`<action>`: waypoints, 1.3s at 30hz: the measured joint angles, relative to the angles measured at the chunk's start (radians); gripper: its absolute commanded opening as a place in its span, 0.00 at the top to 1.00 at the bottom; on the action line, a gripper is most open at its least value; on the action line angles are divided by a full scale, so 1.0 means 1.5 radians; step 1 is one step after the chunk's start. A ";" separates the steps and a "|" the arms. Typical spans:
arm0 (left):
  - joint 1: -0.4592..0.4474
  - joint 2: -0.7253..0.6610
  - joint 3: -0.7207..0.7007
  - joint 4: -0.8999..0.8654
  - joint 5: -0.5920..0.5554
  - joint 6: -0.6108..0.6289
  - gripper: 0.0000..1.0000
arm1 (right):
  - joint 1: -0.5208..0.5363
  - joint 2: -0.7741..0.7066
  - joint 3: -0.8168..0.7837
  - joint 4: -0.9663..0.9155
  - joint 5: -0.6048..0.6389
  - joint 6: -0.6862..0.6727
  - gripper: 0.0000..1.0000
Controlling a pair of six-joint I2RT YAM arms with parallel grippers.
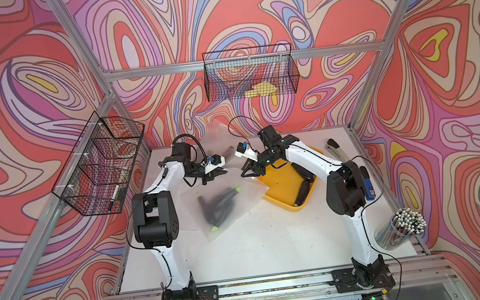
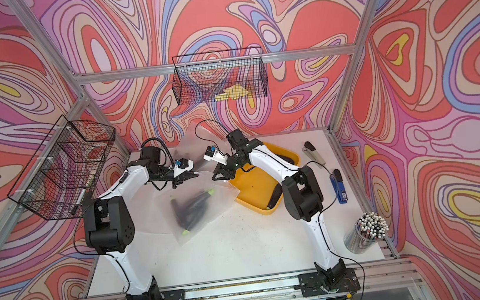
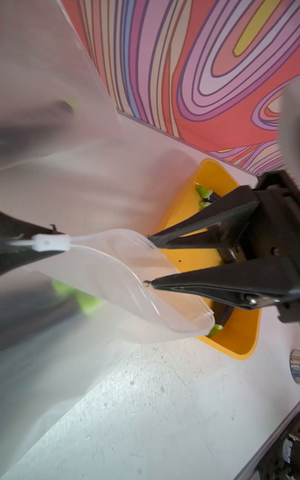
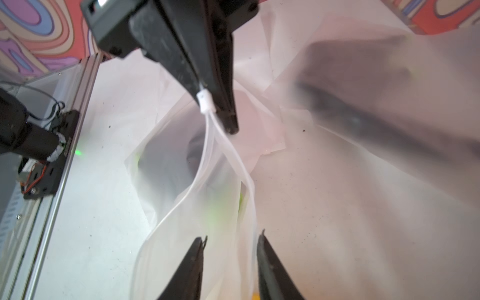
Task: Place the eggplant in a zip-top bag and seal the zipper
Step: Zip the zipper on the zipper food storage bag.
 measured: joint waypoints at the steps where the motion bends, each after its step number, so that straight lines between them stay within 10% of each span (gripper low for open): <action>1: -0.002 -0.006 -0.011 0.014 -0.004 -0.020 1.00 | -0.002 -0.029 -0.028 0.025 0.002 0.008 0.53; 13: -0.029 -0.036 -0.008 0.059 0.029 -0.140 1.00 | 0.082 -0.118 -0.126 0.306 0.019 0.049 0.61; 39: -0.029 -0.036 0.017 -0.004 0.056 -0.091 1.00 | 0.068 -0.075 -0.102 0.291 0.022 0.042 0.92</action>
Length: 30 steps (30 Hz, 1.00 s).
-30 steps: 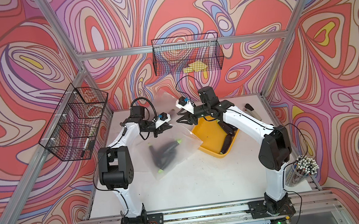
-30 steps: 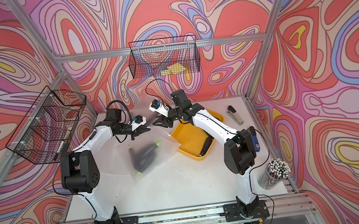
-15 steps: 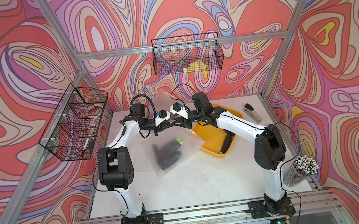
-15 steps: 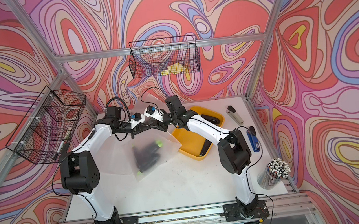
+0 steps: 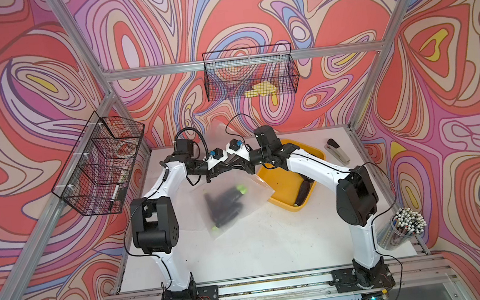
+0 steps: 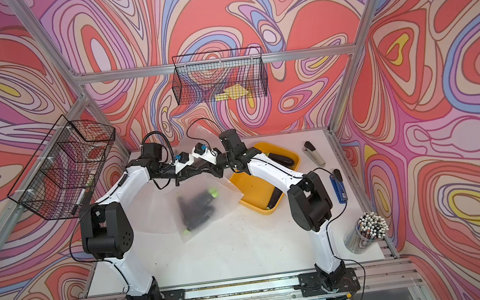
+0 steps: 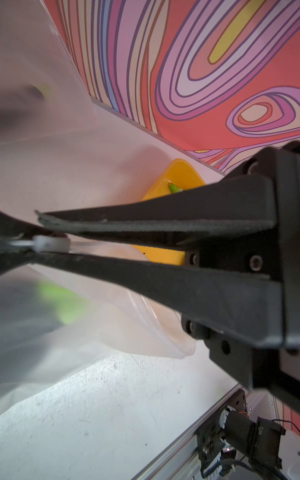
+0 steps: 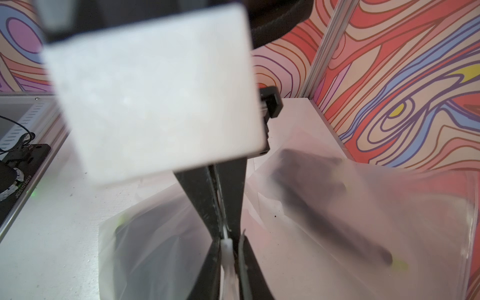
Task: Place the eggplant in a zip-top bag and seal the zipper
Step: Zip the zipper on the zipper food storage bag.
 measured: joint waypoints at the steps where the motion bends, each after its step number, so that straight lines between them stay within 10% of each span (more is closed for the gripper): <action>1: 0.000 0.000 0.000 -0.001 0.000 0.001 1.00 | 0.000 0.001 0.001 -0.005 -0.001 0.000 0.97; 30: 0.024 -0.012 0.000 0.013 0.005 -0.057 1.00 | -0.003 -0.081 -0.101 0.002 0.049 0.022 1.00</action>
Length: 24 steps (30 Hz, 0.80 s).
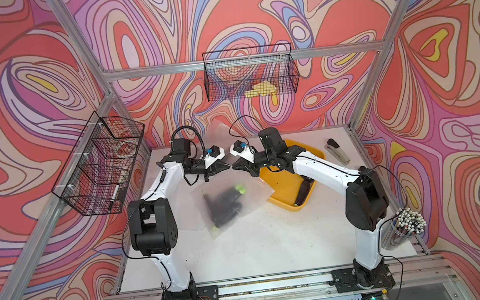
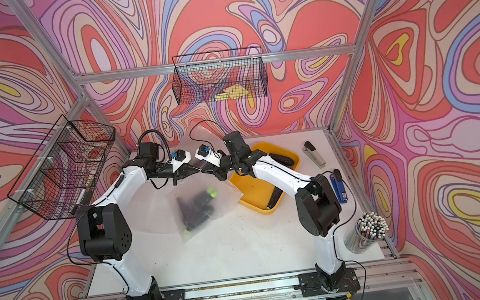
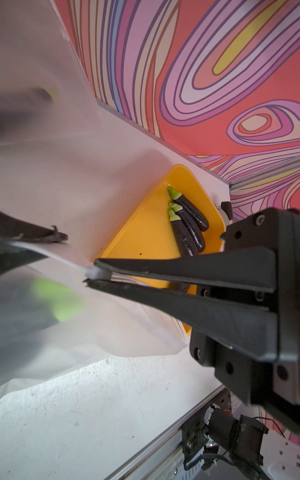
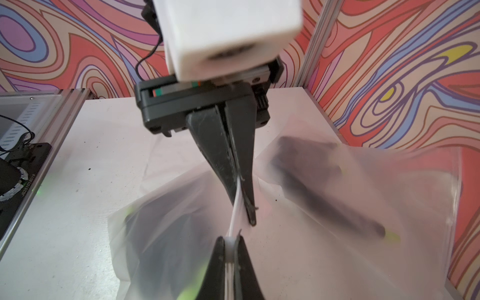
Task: Place the eggplant in a zip-top bag and seal the zipper
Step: Zip the zipper on the zipper food storage bag.
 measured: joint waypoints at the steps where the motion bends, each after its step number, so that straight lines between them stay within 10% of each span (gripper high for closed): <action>1: 0.002 0.000 0.000 0.005 0.000 -0.008 1.00 | -0.001 -0.010 -0.016 0.006 0.005 0.006 1.00; 24: 0.046 0.000 -0.011 0.079 -0.012 -0.089 1.00 | -0.033 -0.216 -0.276 0.020 0.065 0.133 1.00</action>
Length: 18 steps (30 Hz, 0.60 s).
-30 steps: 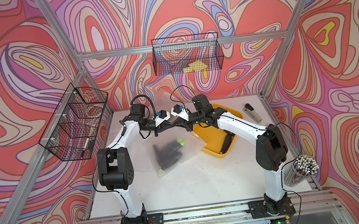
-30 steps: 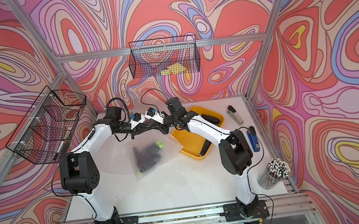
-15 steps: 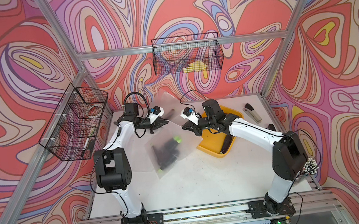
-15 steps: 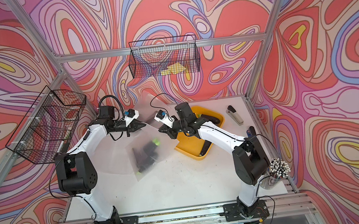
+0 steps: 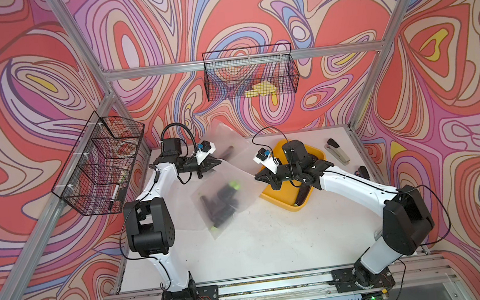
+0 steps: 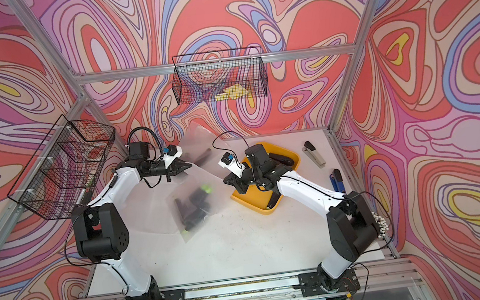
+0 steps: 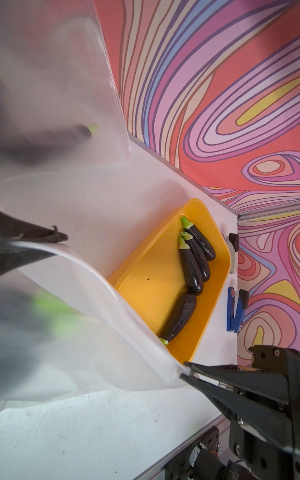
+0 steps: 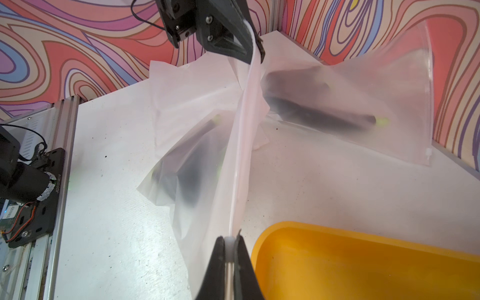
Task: Place the eggplant in a zip-top bag and seal the zipper
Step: Zip the zipper on the zipper food storage bag.
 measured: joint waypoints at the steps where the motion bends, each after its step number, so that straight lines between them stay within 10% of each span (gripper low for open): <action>1: 0.001 0.000 -0.002 0.004 -0.001 -0.003 1.00 | 0.000 -0.001 -0.001 -0.002 0.001 0.003 1.00; 18: 0.007 0.000 -0.005 0.019 -0.003 -0.014 1.00 | -0.017 -0.036 -0.029 -0.026 0.006 0.016 1.00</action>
